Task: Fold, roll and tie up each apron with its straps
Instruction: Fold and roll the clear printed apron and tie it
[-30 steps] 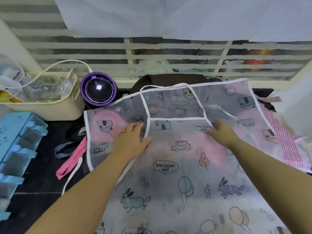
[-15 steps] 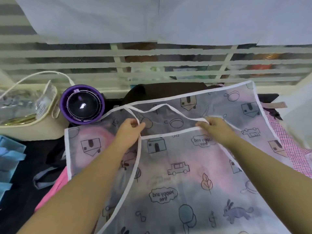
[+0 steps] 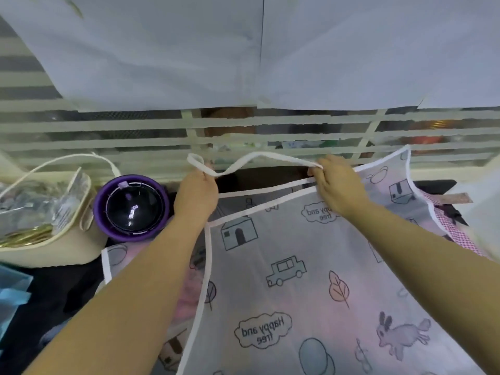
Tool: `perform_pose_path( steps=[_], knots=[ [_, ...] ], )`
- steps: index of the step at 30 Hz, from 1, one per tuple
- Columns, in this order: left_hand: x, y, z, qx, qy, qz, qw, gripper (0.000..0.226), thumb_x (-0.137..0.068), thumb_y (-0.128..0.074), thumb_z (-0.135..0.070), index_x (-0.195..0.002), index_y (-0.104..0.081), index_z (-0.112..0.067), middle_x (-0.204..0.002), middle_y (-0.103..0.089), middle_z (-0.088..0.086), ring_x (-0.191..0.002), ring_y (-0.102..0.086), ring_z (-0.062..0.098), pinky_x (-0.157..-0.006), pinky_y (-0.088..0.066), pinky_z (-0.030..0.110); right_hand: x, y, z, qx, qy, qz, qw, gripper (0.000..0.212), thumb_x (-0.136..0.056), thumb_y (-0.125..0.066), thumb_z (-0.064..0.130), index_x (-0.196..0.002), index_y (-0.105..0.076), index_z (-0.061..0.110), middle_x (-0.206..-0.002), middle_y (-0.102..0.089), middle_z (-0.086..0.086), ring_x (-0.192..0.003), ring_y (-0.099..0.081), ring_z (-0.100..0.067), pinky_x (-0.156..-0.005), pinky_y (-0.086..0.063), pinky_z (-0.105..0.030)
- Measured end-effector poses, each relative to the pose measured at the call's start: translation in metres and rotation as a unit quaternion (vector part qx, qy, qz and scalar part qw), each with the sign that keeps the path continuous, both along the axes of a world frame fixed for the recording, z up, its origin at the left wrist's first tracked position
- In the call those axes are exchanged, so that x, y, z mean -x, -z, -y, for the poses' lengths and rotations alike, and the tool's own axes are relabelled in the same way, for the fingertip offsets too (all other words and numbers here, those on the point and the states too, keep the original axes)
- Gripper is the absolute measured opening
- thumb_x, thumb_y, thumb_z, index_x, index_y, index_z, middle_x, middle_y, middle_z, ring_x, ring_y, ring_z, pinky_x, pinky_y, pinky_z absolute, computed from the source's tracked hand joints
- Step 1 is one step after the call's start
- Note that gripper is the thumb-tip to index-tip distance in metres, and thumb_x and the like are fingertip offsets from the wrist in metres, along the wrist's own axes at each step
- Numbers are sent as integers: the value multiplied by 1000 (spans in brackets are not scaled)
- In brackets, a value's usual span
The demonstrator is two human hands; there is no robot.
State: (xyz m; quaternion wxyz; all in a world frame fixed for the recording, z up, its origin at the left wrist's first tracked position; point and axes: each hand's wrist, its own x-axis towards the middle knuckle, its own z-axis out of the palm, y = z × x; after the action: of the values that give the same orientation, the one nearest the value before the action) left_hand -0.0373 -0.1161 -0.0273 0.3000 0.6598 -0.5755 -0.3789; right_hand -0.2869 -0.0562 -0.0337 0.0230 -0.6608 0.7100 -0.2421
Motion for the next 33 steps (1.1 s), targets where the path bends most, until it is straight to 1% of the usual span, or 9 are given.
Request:
perform_pose_path(
  steps=[4,7,12,15,19,23,27,30,33],
  knots=[
    [-1,4,17,-155,-84,-130,976,30,-104,-34,-22,-96,-60,-7,-63,-61,4,-43,-49,12,-45,-38,22,11,23,5,-15,29,-71,997,34,-95,-28,32,-78,-52,13,-79,-61,-16,-77,-52,-34,-70,-27,-35],
    [7,7,13,-235,-102,-172,951,37,-103,-32,-28,-88,-60,-11,-65,-65,5,-24,-38,11,-42,-32,20,17,34,-17,-25,51,-60,997,36,-102,-37,30,-71,-46,14,-63,-49,-7,-62,-48,-32,-65,-27,-33],
    [49,15,-24,-249,18,-136,959,38,-103,-34,-32,-97,-65,-11,-75,-62,5,-30,-49,12,-35,-41,19,52,53,-73,-188,130,-95,969,42,-101,-35,37,-82,-61,9,-82,-65,-14,-78,-59,-36,-64,-38,-34],
    [73,27,-53,-223,160,-112,955,30,-104,-33,-25,-112,-60,-16,-83,-59,2,-58,-61,14,-65,-57,28,77,54,-104,-260,189,-102,942,45,-101,-35,40,-88,-63,9,-94,-66,-16,-88,-60,-37,-74,-45,-38],
    [80,38,-82,-124,262,-97,952,19,-103,-38,-31,-113,-53,-27,-99,-64,-6,-92,-64,10,-95,-50,41,96,42,-125,-243,238,-118,933,44,-101,-32,40,-88,-61,9,-88,-64,-14,-77,-55,-31,-75,-46,-38],
    [58,46,-113,-80,207,-8,975,22,-95,-52,-39,-112,-53,-25,-105,-63,-5,-93,-63,14,-89,-53,40,98,34,-126,-172,226,-233,930,43,-101,-35,34,-101,-67,6,-100,-65,-17,-98,-55,-35,-85,-40,-40],
    [42,47,-150,-192,335,134,913,33,-88,-61,-48,-101,-59,-17,-96,-64,-4,-85,-62,11,-67,-48,23,93,30,-125,-160,234,-251,926,43,-100,-35,34,-104,-68,8,-107,-56,-17,-99,-52,-37,-86,-38,-42],
    [43,46,-161,-164,351,119,914,26,-98,-51,-29,-75,-52,-18,-71,-56,-2,-62,-51,10,-57,-39,22,91,21,-129,-78,210,-237,945,47,-96,-34,34,-94,-69,2,-98,-55,-22,-93,-51,-40,-82,-37,-47],
    [47,40,-160,-131,338,79,929,22,-102,-39,-32,-88,-53,-22,-78,-58,-2,-69,-52,12,-66,-41,28,88,-1,-131,-20,189,-237,953,45,-98,-39,34,-92,-68,0,-89,-56,-21,-82,-53,-39,-73,-39,-44]
  ],
)
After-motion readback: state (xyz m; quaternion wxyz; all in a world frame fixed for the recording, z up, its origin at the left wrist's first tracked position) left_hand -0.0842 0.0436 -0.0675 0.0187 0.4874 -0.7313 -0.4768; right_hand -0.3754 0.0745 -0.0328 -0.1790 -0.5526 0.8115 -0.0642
